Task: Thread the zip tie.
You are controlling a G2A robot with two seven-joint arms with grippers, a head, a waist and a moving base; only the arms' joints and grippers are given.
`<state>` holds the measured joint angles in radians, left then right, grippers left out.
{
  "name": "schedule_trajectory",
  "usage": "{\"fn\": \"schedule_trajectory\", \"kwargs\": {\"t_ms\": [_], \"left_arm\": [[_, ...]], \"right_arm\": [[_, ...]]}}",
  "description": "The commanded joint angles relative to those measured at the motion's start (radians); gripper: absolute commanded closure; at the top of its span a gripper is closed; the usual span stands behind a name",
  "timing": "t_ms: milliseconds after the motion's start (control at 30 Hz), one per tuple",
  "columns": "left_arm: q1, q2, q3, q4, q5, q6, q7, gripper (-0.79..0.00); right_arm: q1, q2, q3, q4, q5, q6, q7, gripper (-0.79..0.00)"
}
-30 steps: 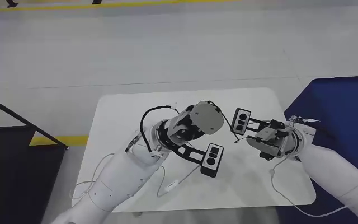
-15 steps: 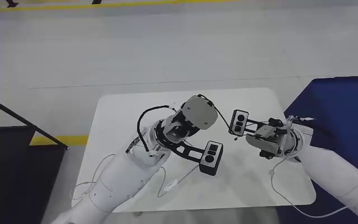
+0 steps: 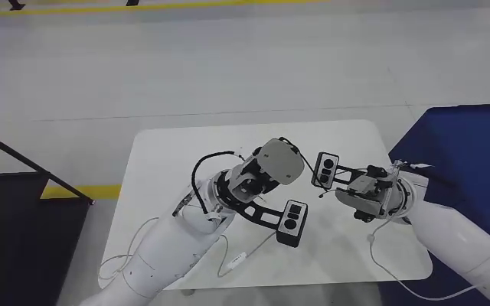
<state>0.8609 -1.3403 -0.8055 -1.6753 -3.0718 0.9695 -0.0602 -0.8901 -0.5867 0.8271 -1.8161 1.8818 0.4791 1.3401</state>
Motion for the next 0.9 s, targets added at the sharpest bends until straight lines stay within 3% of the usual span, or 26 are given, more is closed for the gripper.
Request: {"fn": "schedule_trajectory", "kwargs": {"t_ms": [0,867], "left_arm": [[0.004,-0.002,0.001,0.001,0.000,0.007,-0.012,0.000],[0.015,-0.003,0.009,0.009,0.000,0.027,-0.043,0.000]], "right_arm": [[-0.009,-0.004,0.007,-0.003,0.006,0.004,-0.004,0.000],[-0.075,-0.044,0.088,-0.026,0.000,0.046,-0.046,0.000]]}}
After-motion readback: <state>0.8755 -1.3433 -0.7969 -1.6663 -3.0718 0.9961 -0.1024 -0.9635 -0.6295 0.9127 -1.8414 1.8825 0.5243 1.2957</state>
